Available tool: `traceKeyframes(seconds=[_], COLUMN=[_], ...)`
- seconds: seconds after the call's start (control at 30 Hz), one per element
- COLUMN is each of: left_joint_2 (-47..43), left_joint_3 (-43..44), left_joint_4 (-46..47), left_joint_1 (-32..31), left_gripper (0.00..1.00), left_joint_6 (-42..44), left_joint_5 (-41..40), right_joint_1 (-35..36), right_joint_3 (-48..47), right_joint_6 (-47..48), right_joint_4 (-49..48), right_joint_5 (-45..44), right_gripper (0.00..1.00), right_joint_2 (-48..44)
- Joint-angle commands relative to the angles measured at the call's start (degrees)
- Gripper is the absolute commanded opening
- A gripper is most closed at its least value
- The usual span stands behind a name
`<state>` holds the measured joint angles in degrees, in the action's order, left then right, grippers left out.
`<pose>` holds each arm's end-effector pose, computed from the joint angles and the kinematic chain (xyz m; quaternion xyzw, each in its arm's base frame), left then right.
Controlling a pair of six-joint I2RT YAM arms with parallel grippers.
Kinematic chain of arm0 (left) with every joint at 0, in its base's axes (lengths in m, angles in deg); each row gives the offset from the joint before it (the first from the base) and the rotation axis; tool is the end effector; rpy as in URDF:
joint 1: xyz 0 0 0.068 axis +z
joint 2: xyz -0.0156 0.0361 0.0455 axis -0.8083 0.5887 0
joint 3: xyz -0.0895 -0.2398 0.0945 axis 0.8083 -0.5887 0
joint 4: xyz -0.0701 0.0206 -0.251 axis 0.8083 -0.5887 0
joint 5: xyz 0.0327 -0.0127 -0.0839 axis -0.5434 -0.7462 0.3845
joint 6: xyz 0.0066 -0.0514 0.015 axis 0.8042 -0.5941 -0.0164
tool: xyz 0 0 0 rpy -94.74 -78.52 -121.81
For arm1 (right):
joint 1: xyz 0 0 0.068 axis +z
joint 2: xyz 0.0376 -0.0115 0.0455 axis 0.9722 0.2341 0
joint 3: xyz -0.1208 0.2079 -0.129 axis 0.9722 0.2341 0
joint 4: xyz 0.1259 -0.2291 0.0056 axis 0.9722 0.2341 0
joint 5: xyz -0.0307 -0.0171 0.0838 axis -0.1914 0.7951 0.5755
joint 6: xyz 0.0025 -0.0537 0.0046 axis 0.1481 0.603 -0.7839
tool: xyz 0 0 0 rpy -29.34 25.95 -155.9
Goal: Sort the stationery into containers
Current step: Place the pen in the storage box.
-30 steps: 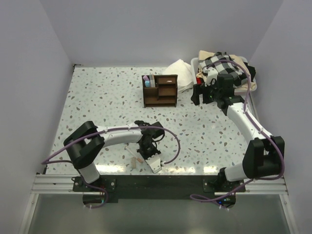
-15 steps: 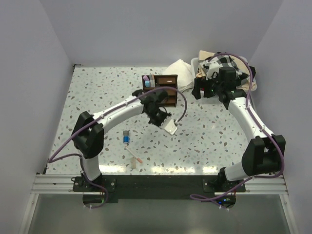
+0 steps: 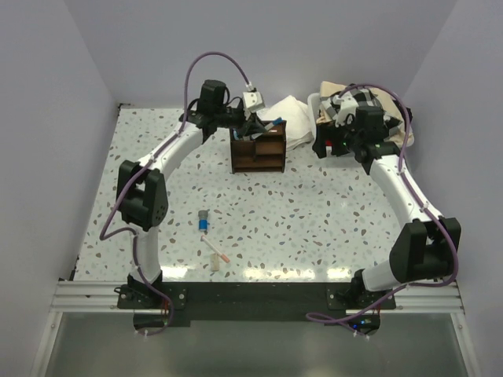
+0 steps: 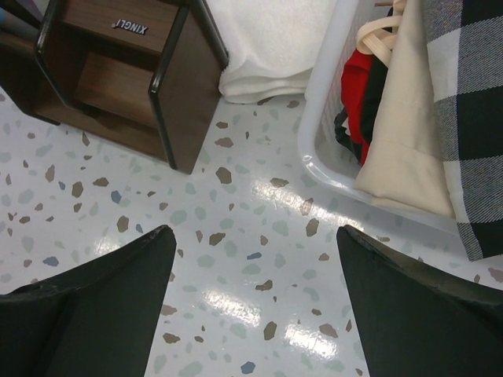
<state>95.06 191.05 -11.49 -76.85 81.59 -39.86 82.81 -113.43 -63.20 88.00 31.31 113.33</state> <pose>0.4260 -0.2094 0.3066 0.5156 0.6232 -0.3453 0.4761 0.3328 0.0462 0.3231 -0.1400 0.8626 0.1222 0.4706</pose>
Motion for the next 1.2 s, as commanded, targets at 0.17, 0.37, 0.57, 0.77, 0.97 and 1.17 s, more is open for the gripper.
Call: traceKeyframes(seconds=[0.17,0.37,0.57,0.77,0.97,1.17], left_joint_2=[2.2,2.5,3.9,5.2,6.6,6.6], left_joint_3=[-4.6,-8.8,-9.6,-10.6,-10.8,-11.1], left_joint_4=[30.1,35.1,36.1,36.4,36.8,36.2], left_joint_1=[3.4,5.2,7.4,8.2,8.2,8.3], left_gripper=[0.00,0.00,0.00,0.00,0.03,0.14], left_joint_6=[-29.7,-33.0,-33.6,-33.2,-33.3,-32.8], left_joint_5=[4.2,2.7,2.0,1.7,1.3,0.3], right_joint_1=[-0.5,-0.5,-0.5,-0.5,-0.5,-0.6], right_joint_3=[-2.2,-1.0,-0.1,0.9,1.6,2.3], right_joint_6=[-0.1,-0.3,-0.1,-0.2,0.2,0.2], right_joint_4=[0.1,-0.5,-0.5,-0.7,-0.4,-0.9], right_joint_5=[-0.6,-0.6,-0.6,-0.4,-0.5,-0.2], right_gripper=[0.88,0.88,0.88,0.88,0.88,0.88], right_joint_2=[0.9,0.4,-0.2,-0.8,-1.1,-1.1])
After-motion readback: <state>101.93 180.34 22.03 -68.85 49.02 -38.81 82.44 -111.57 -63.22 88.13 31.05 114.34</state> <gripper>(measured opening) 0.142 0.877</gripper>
